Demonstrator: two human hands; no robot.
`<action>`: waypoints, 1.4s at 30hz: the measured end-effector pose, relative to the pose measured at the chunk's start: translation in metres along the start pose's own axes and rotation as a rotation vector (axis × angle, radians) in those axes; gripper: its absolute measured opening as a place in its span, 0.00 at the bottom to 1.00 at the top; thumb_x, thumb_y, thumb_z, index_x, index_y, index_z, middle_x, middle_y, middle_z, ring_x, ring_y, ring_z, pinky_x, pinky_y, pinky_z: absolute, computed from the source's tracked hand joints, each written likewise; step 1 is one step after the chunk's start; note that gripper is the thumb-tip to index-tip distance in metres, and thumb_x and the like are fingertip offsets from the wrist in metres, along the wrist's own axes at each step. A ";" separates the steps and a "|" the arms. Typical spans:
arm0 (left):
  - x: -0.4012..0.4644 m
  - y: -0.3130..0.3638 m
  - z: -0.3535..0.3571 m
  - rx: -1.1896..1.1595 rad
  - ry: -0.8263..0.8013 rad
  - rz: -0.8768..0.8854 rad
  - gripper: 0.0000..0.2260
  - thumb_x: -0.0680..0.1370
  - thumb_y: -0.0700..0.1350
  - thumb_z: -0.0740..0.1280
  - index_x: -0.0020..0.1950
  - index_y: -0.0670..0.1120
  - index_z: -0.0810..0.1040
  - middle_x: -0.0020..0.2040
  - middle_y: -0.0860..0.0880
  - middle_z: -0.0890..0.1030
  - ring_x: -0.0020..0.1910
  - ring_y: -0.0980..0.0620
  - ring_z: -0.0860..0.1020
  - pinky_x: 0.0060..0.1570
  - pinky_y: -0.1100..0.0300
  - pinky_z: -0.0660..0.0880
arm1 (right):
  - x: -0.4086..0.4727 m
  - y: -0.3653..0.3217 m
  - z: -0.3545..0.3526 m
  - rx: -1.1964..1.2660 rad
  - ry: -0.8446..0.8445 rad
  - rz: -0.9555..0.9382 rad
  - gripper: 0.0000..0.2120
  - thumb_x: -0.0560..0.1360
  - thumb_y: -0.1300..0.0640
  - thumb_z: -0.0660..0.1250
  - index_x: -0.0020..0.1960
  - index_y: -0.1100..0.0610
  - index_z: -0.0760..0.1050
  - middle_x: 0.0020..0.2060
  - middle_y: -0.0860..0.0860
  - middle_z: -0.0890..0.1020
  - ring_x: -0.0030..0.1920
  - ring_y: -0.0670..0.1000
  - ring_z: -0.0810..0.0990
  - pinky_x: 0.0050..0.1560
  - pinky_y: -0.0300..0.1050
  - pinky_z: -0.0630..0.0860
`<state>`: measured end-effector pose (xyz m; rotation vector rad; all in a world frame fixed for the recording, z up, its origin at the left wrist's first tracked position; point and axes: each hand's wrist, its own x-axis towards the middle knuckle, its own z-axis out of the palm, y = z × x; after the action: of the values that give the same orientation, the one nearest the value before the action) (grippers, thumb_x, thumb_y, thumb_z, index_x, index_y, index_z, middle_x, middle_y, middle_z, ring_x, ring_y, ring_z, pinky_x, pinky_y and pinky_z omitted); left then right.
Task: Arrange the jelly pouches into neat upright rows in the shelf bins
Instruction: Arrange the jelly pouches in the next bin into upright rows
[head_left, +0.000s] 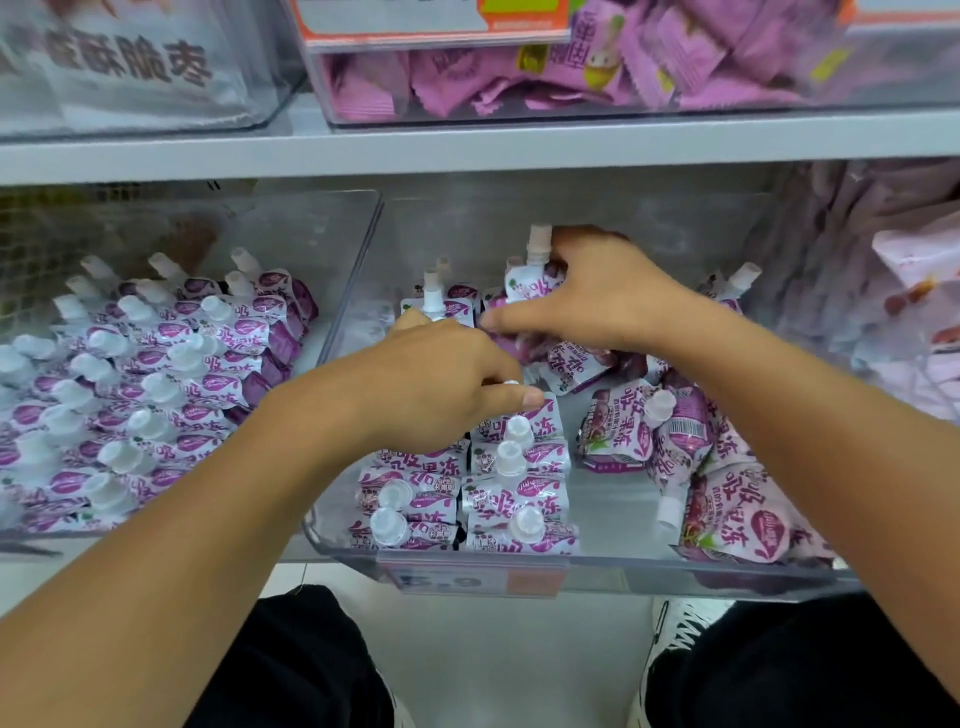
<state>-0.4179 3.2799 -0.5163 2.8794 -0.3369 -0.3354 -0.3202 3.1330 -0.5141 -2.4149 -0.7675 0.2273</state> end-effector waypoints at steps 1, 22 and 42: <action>-0.001 0.000 0.000 -0.008 -0.009 0.006 0.19 0.79 0.63 0.56 0.44 0.54 0.80 0.32 0.53 0.76 0.36 0.59 0.73 0.61 0.52 0.61 | 0.001 -0.002 0.005 -0.027 0.029 0.014 0.21 0.62 0.33 0.74 0.41 0.48 0.75 0.36 0.43 0.80 0.36 0.41 0.77 0.36 0.40 0.73; 0.001 0.001 0.004 -0.063 0.060 -0.021 0.19 0.80 0.62 0.55 0.38 0.51 0.74 0.31 0.51 0.75 0.33 0.52 0.74 0.34 0.57 0.69 | 0.008 0.016 -0.012 -0.606 -0.464 -0.028 0.26 0.73 0.62 0.73 0.68 0.49 0.74 0.59 0.48 0.79 0.55 0.52 0.78 0.50 0.42 0.73; -0.003 0.002 0.003 -0.127 0.059 -0.088 0.18 0.76 0.67 0.59 0.55 0.55 0.74 0.47 0.57 0.81 0.47 0.56 0.78 0.50 0.51 0.77 | 0.020 0.020 -0.009 -0.183 -0.315 -0.122 0.11 0.75 0.61 0.72 0.38 0.58 0.72 0.26 0.46 0.74 0.23 0.36 0.73 0.30 0.37 0.70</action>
<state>-0.4220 3.2785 -0.5177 2.7776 -0.1728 -0.2756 -0.2912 3.1273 -0.5181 -2.5232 -1.1162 0.5178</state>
